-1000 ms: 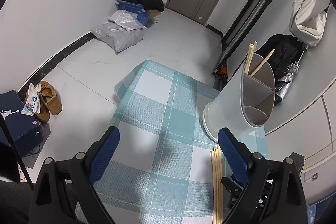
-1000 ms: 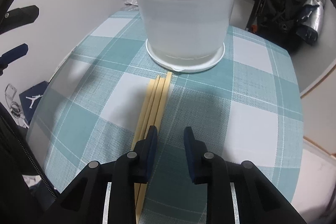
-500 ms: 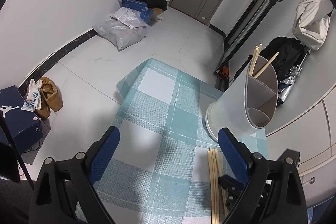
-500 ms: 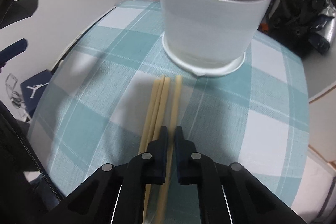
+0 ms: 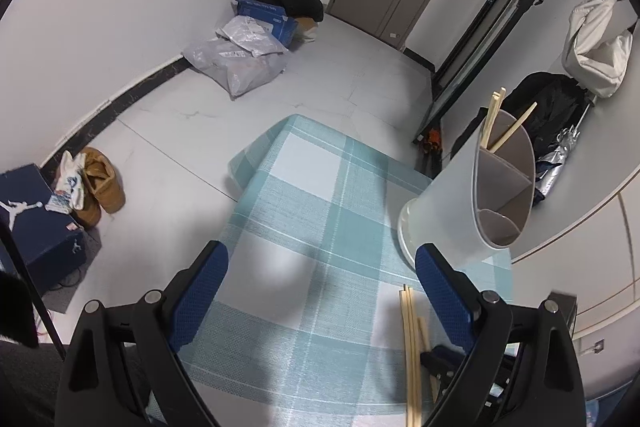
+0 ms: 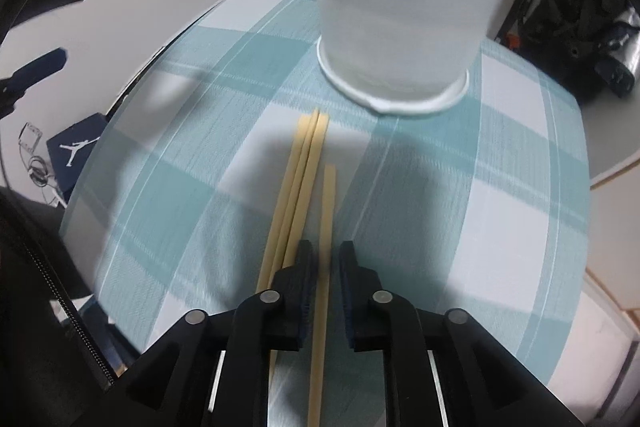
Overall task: Organize utensils
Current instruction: 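Lower the right gripper onto one chopstick and close it, then lift the chopstick with the right gripper while the left gripper grasps another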
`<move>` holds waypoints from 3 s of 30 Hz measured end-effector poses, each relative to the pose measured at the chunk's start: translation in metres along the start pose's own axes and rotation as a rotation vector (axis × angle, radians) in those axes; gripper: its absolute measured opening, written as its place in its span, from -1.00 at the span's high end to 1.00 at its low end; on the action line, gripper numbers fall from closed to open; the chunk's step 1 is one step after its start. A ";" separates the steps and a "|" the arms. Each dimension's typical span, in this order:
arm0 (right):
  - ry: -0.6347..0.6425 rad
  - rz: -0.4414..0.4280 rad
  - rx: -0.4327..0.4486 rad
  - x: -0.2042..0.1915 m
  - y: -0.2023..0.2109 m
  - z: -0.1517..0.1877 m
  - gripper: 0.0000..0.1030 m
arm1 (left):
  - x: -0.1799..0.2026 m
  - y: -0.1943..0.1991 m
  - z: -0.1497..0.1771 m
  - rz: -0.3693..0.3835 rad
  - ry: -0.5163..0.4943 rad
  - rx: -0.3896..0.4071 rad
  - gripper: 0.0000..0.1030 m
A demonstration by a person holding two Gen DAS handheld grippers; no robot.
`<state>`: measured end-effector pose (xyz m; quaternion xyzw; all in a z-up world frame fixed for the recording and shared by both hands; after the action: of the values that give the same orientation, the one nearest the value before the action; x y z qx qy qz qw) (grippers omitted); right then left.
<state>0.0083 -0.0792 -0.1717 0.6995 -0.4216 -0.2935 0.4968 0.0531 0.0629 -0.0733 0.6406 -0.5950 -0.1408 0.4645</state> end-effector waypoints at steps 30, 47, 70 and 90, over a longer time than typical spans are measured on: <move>-0.671 -0.459 0.366 0.139 0.063 -0.003 0.90 | 0.049 -0.055 0.075 -0.100 -0.339 -0.247 -0.80; -0.584 -0.401 0.439 0.142 0.090 -0.002 0.90 | 0.044 -0.080 0.087 -0.218 -0.305 -0.318 -0.81; -0.593 -0.401 0.489 0.155 0.114 0.013 1.00 | 0.048 -0.087 0.088 -0.236 -0.329 -0.312 -0.77; -0.779 -0.310 0.235 0.188 0.044 0.035 0.88 | 0.054 -0.091 0.065 -0.132 -0.240 -0.293 0.94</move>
<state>0.0550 -0.2674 -0.1404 0.6435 -0.4981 -0.5565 0.1678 0.0763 -0.0258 -0.1566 0.5824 -0.5761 -0.3312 0.4682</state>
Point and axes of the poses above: each gripper's, at about its wrist camera, not at the fingertips, and y roughly against the way its jaws point, x to its right, z to its underside, the point moved 7 cm from there along -y, roughly the way its jaws point, and after that the axes turned 3 degrees about y, right-handed, at the moved point
